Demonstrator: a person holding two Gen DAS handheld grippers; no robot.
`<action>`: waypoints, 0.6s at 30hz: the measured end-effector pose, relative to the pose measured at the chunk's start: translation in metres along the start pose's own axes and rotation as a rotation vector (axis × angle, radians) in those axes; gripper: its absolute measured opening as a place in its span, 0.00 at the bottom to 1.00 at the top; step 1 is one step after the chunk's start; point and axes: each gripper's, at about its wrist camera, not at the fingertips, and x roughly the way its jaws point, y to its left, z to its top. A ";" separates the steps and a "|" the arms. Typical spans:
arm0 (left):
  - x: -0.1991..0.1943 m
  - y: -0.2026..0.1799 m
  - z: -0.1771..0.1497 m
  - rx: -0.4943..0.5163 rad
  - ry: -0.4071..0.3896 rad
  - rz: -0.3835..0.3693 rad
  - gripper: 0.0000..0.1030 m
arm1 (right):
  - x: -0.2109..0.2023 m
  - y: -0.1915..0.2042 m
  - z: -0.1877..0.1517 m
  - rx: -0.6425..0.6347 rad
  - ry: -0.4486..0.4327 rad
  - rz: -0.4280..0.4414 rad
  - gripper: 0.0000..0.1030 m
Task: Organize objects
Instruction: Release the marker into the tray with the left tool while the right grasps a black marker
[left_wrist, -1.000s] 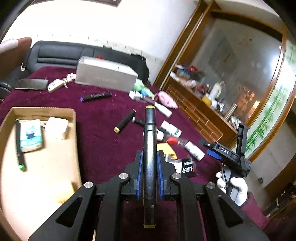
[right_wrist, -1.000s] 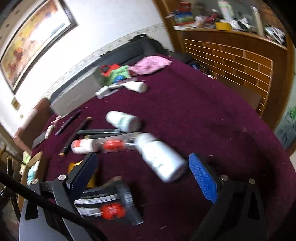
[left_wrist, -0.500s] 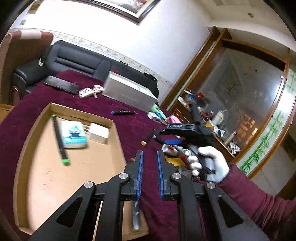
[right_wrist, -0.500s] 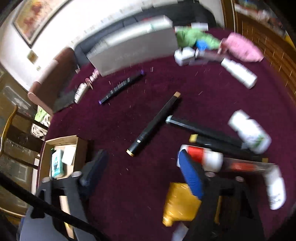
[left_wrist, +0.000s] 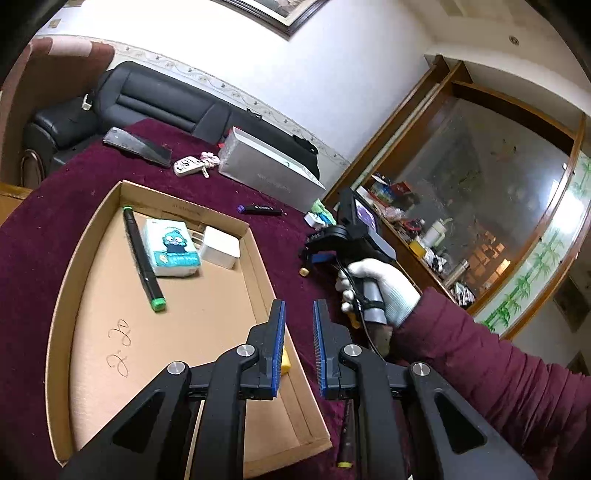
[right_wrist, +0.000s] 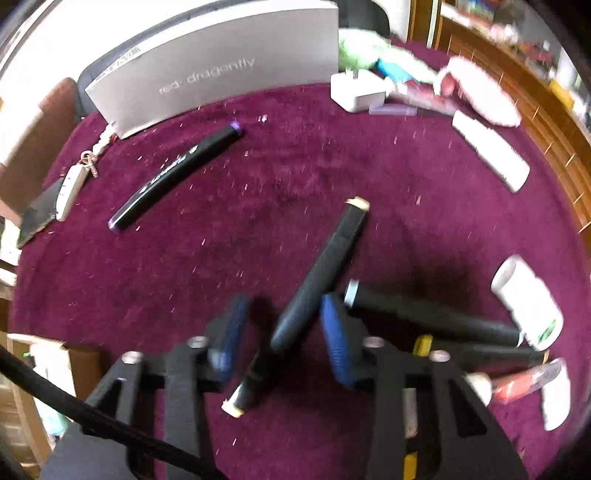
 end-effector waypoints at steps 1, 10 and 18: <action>0.001 -0.003 -0.001 0.008 0.008 -0.005 0.12 | 0.000 0.001 0.000 -0.013 -0.007 -0.008 0.17; 0.034 -0.071 -0.024 0.161 0.147 -0.025 0.26 | -0.027 -0.016 -0.024 -0.045 -0.003 0.149 0.12; 0.092 -0.145 -0.082 0.476 0.346 0.160 0.28 | -0.086 -0.052 -0.067 -0.055 -0.043 0.387 0.12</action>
